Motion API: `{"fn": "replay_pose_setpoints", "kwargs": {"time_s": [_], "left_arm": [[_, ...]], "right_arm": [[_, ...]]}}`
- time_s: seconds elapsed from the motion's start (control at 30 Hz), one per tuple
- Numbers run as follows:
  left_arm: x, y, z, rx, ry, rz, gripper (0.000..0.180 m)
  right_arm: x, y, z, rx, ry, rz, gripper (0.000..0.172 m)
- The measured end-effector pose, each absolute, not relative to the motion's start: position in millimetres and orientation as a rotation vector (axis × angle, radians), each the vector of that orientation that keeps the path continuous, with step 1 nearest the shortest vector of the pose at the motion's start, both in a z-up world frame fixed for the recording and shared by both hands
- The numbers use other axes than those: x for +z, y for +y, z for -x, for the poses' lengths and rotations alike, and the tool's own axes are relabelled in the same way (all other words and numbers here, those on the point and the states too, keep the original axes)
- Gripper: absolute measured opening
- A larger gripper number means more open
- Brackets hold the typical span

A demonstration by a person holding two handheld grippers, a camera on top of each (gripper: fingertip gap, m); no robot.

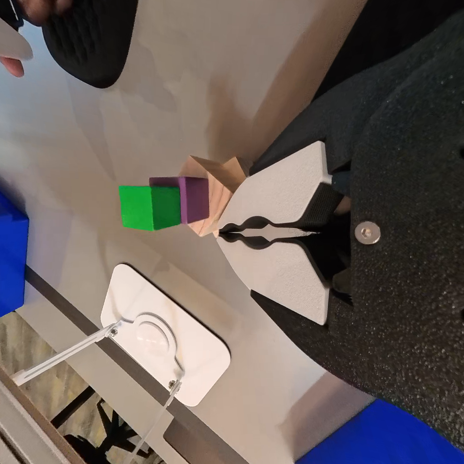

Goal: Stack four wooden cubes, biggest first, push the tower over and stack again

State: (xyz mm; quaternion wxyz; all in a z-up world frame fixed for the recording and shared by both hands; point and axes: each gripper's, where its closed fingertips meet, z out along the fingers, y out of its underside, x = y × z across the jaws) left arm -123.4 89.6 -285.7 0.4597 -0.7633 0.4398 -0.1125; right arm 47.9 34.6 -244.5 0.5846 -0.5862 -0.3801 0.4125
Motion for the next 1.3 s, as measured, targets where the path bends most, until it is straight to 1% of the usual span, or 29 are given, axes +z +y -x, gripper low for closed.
{"fn": "replay_pose_setpoints", "kwargs": {"time_s": [1.03,1.13,1.17,1.2,1.3], "left_arm": [[-278,80,99,-0.333,1.103,1.835,0.000],[-271,78,108,-0.348,1.066,1.815,0.013],[-269,78,111,-0.357,1.049,1.815,0.027],[-268,78,116,-0.360,1.028,1.827,0.045],[-265,78,127,-0.371,0.955,1.893,0.112]], "right_arm": [[-251,34,-44,0.913,-0.923,1.386,0.123],[-251,34,-44,0.912,-0.922,1.388,0.123],[-251,35,-44,0.914,-0.923,1.389,0.123],[-251,35,-44,0.915,-0.922,1.390,0.123],[-251,34,-44,0.914,-0.921,1.386,0.123]]}}
